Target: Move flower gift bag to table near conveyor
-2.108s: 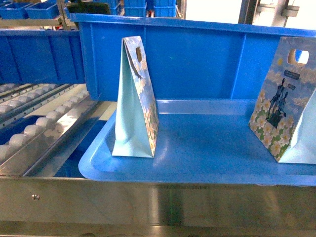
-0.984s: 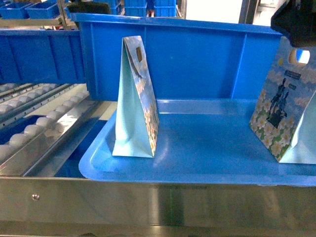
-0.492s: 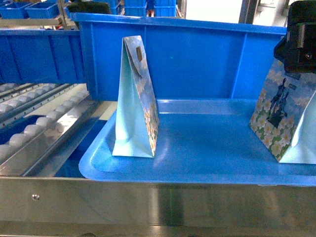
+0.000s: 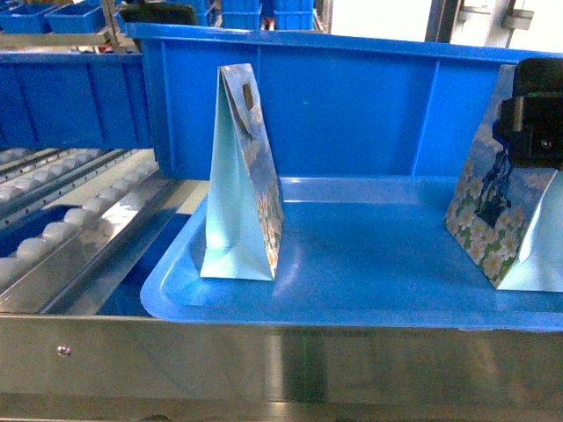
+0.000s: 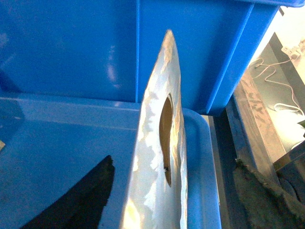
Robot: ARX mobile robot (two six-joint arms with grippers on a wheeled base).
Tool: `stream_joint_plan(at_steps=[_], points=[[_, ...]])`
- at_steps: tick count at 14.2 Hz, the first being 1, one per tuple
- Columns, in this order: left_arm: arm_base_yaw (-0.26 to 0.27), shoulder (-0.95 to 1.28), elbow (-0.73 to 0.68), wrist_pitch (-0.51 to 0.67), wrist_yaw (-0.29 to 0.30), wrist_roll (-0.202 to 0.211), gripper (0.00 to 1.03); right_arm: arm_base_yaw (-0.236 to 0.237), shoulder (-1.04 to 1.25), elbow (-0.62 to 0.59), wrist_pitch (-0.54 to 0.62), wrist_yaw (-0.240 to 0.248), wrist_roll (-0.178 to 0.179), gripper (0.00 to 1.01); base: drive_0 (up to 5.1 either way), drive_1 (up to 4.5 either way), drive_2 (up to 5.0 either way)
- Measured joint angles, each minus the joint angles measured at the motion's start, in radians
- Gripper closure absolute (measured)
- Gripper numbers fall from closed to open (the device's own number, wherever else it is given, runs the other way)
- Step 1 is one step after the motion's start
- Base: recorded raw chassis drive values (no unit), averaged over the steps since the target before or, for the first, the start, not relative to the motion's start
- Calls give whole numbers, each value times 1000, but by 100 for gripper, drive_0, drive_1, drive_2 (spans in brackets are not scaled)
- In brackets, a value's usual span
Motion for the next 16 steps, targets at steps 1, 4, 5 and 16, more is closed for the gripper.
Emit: stream_joint_plan(at_steps=[1, 4, 5, 16], points=[[0, 0, 0, 0, 0, 0, 5, 5, 11, -13, 8, -3, -23, 39, 0, 0, 0], [0, 0, 0, 0, 0, 0, 5, 5, 15, -27, 39, -12, -40, 74, 0, 0, 0], [0, 0, 0, 0, 0, 0, 5, 5, 15, -30, 57, -12, -40, 85, 0, 0, 0], [0, 0, 0, 0, 0, 0, 5, -4, -113, -132, 127, -24, -39, 99, 0, 0, 0]])
